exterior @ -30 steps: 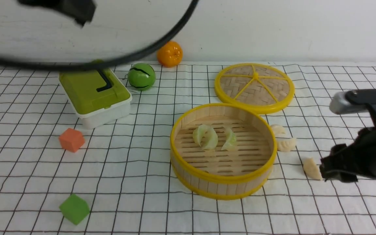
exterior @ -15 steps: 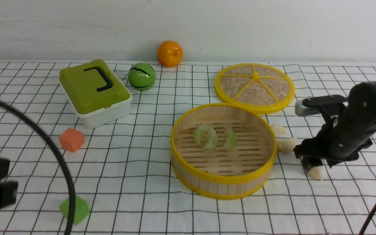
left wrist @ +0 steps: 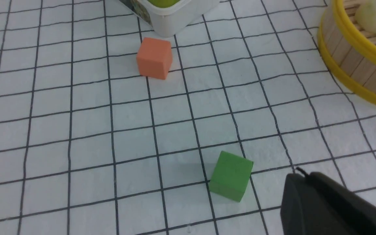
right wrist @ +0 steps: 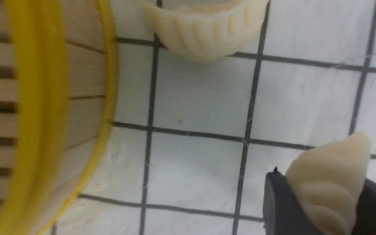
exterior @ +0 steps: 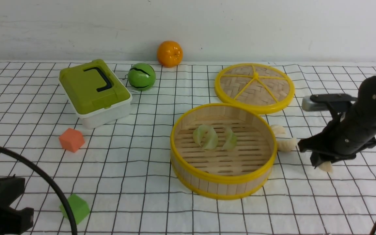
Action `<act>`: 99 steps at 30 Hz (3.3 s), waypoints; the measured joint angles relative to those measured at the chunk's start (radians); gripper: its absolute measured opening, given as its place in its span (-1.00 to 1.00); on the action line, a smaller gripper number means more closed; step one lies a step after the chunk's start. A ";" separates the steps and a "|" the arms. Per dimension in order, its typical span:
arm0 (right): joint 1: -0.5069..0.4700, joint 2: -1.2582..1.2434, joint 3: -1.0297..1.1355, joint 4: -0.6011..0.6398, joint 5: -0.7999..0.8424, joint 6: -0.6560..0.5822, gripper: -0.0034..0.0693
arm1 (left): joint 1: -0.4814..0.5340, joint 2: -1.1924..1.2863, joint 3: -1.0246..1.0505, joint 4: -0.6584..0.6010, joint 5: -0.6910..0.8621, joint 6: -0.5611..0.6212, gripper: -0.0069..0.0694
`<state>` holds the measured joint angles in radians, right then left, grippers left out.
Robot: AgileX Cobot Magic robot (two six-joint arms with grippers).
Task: Put the dumplings into the steamer on the table with the white tablecloth.
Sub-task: 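Reach for and grasp a dumpling lying on the table beside the steamer, then place the dumpling in the bamboo steamer basket with the right gripper, then reach for and grasp a dumpling lying on the table beside the steamer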
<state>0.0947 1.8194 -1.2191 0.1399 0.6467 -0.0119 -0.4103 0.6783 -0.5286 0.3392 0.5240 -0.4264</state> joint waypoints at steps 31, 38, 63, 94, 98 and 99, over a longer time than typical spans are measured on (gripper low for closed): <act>0.484 0.126 0.000 0.389 -0.477 -0.030 -0.23 | 0.000 0.000 0.000 -0.019 -0.055 -0.036 -0.85; 0.483 0.069 0.000 0.415 -0.468 -0.030 0.52 | 0.000 0.000 0.000 -0.062 -0.056 -0.036 -0.85; -0.056 0.087 -0.061 0.432 -0.241 -0.252 0.48 | 0.000 0.069 0.000 -0.061 -0.080 -0.035 -0.85; -0.023 0.374 -0.601 -0.116 0.282 -0.290 -0.49 | 0.000 0.162 0.000 -0.043 -0.080 -0.035 -0.83; -0.024 0.352 -0.601 -0.125 0.311 -0.281 -0.30 | 0.000 0.162 0.000 -0.043 -0.080 -0.035 -0.83; -0.024 0.345 -0.601 -0.128 0.322 -0.281 -0.14 | 0.000 0.162 0.000 -0.043 -0.081 -0.035 -0.83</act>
<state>0.0704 2.1643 -1.8198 0.0117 0.9687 -0.2932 -0.4103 0.8403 -0.5286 0.2960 0.4432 -0.4612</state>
